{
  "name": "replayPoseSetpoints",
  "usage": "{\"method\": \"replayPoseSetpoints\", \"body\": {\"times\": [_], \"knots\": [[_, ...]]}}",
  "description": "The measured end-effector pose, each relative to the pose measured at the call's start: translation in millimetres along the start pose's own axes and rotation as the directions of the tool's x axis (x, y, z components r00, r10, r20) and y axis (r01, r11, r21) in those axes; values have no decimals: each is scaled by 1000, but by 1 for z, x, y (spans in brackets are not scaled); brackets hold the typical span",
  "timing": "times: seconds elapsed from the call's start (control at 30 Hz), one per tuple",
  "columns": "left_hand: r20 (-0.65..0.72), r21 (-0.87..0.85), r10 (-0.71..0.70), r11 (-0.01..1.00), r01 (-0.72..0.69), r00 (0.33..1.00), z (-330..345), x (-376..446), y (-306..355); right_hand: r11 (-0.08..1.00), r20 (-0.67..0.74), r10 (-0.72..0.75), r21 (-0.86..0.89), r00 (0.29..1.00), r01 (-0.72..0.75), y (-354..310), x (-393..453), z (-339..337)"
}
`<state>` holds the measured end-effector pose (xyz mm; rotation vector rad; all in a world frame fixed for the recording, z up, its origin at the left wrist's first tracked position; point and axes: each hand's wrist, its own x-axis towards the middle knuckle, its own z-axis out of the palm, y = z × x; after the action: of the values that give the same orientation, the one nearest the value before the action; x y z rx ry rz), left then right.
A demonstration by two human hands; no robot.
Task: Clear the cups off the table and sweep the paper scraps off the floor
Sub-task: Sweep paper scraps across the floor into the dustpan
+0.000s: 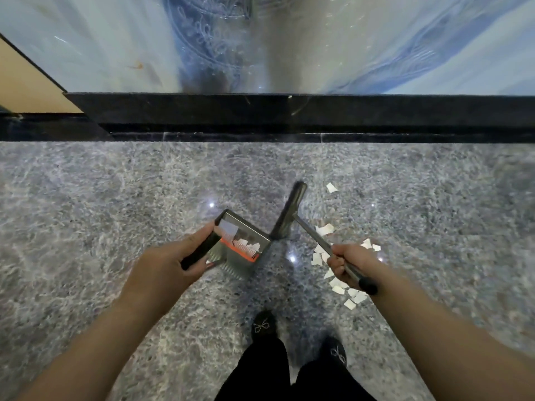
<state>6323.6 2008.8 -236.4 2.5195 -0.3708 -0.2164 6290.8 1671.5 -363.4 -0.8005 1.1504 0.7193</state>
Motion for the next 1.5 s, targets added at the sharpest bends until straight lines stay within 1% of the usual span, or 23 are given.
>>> {"method": "replayPoseSetpoints", "body": {"times": [0.1,0.2,0.3,0.4,0.47,0.57,0.63,0.73,0.87,0.97,1.03,1.13,1.23,1.37,1.5], "knots": [[54,-32,-23,999,24,998,8,13,17,998,-75,-17,56,997,21,17,-11,-23],[61,-28,-11,1000,13,998,20,22,37,989,-122,-26,142,992,44,19,-25,-39],[66,-31,-28,999,30,997,31,28,55,974,-127,-35,216,991,62,12,-40,-57],[28,-31,37,999,-36,999,41,30,68,966,-86,-25,253,996,46,-3,-49,-82],[14,-43,45,998,-44,999,48,33,76,971,-53,-18,238,998,30,-18,-52,-92],[-11,-92,-72,993,71,997,57,40,93,985,-49,-77,148,996,84,-43,-55,-96],[-11,-113,-113,987,111,994,60,45,103,987,-47,-109,110,993,114,-62,-54,-97],[17,-103,-89,991,90,996,64,55,114,987,-4,-119,109,993,119,-92,-44,-104],[62,-39,-74,996,76,995,73,71,127,987,31,-119,113,992,115,-125,-16,-115],[68,-78,-69,994,75,995,79,80,131,990,66,-84,119,994,76,-137,4,-125],[58,-75,-46,996,50,997,82,83,133,991,64,-72,113,995,65,-140,11,-131],[53,-37,-15,999,17,998,86,84,138,991,16,-92,103,996,90,-135,10,-141],[74,-25,-3,1000,5,997,93,83,143,990,-17,-64,128,998,66,-115,5,-161],[109,-41,41,998,-37,993,101,76,150,973,-17,-6,230,1000,10,-71,-11,-193],[122,-31,134,991,-131,984,108,61,153,967,-50,9,256,999,4,-20,-26,-207]]}}
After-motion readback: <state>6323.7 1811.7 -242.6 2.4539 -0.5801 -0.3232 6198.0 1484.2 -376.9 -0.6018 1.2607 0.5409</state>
